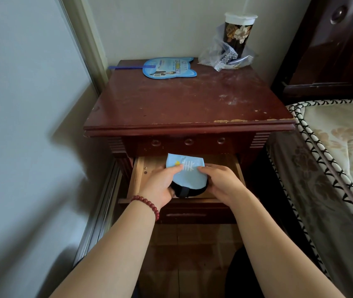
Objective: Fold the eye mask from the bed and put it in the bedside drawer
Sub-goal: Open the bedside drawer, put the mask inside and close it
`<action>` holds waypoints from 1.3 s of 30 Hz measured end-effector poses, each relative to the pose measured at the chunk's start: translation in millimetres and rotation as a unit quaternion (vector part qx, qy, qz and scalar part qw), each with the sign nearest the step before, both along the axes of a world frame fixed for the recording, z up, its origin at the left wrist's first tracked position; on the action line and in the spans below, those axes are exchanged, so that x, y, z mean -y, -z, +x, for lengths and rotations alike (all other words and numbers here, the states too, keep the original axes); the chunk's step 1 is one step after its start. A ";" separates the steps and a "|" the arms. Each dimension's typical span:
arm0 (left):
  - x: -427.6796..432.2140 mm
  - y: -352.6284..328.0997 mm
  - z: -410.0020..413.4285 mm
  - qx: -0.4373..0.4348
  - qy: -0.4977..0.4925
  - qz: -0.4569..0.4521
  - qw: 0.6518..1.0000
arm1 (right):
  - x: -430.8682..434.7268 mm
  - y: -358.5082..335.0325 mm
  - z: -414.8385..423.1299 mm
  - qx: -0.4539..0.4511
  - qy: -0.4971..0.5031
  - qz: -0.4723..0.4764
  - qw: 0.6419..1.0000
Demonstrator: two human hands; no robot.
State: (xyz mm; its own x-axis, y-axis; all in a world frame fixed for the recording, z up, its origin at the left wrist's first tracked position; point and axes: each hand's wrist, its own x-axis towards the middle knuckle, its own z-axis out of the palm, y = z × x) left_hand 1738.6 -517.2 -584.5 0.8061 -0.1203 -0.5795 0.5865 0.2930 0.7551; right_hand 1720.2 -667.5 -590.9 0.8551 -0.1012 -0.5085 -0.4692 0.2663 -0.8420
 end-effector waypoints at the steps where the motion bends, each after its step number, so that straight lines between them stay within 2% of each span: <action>1: 0.3 2.5 2.3 0.005 0.003 0.020 1.000 | 0.2 1.8 3.2 -0.013 0.020 -0.017 1.000; 3: -0.9 8.1 6.3 0.019 -0.006 0.057 0.998 | 1.4 6.8 10.3 -0.041 0.049 -0.072 0.995; 7: -6.6 22.2 14.5 0.046 -0.004 0.157 0.987 | 2.5 14.6 21.6 -0.051 0.046 -0.159 0.985; 14: -13.9 41.0 28.7 0.101 0.042 0.342 0.933 | -9.0 24.4 33.0 -0.063 -0.002 -0.249 0.966; 19: -14.8 48.4 35.8 0.114 0.055 0.385 0.914 | -17.3 29.8 47.1 -0.105 -0.060 -0.266 0.956; 22: -16.5 49.7 44.1 0.125 0.057 0.409 0.902 | -22.0 32.3 52.6 -0.138 -0.043 -0.250 0.957; 26: -21.7 54.0 54.2 0.120 0.045 0.436 0.891 | -27.1 39.9 60.5 -0.107 -0.052 -0.239 0.964; 35: -22.6 63.8 61.8 0.094 0.065 0.459 0.881 | -35.9 64.0 71.1 -0.084 -0.114 -0.338 0.930; 39: -29.5 66.9 64.2 0.076 0.085 0.478 0.871 | -38.9 70.5 74.6 -0.066 -0.121 -0.333 0.933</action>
State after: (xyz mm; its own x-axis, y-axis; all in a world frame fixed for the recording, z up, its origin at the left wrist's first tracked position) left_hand 1802.9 -487.7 -651.4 0.9001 0.2325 -0.3685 0.4315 -0.5939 0.6791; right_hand 1794.7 -628.6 -661.4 0.8285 -0.2443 -0.5039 -0.5587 -0.4222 -0.7138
